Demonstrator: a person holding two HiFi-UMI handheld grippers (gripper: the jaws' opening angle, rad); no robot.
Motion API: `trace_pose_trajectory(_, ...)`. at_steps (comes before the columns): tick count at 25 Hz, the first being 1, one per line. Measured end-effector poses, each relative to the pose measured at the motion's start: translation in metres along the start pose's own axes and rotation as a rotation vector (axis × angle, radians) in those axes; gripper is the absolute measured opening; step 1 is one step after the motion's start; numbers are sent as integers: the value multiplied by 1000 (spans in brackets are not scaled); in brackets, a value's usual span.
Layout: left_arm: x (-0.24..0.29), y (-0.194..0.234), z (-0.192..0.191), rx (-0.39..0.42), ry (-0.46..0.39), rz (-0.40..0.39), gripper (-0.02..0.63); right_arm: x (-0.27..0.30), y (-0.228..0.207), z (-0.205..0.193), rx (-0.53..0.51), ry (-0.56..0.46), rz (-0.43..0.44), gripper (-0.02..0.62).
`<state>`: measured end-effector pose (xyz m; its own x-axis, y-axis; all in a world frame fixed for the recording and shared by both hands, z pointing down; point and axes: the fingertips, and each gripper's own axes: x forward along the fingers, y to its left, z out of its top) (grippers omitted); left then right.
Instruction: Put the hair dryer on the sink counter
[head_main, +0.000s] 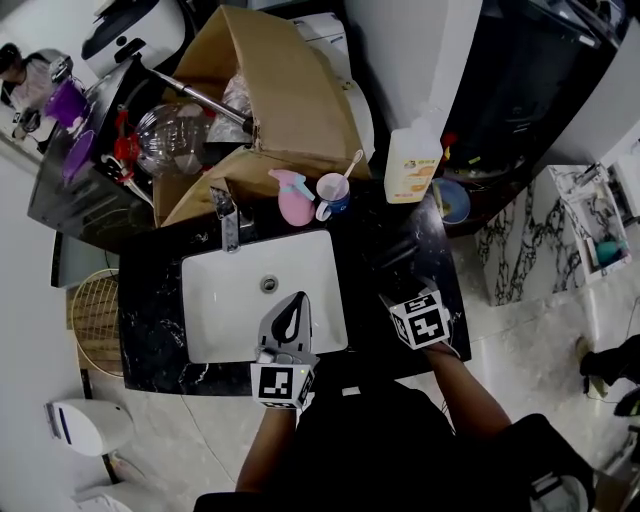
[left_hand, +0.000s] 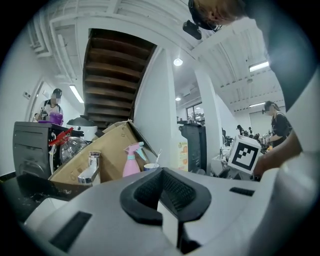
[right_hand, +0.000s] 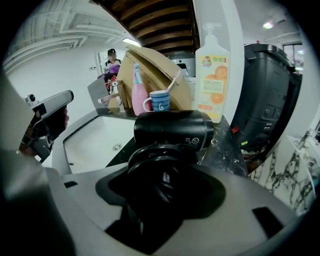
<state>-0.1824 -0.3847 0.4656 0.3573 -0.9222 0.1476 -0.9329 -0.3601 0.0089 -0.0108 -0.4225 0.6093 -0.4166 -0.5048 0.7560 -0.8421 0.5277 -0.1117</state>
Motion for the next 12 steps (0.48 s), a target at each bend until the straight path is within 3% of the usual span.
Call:
trace_pose_trajectory(8, 5, 11, 5, 9, -25, -64, -3, 16, 0, -5, 31, 51, -53, 267)
trace_pose_trajectory(12, 3, 18, 0, 19, -14, -85, -3, 7, 0, 11, 27, -25, -95, 267)
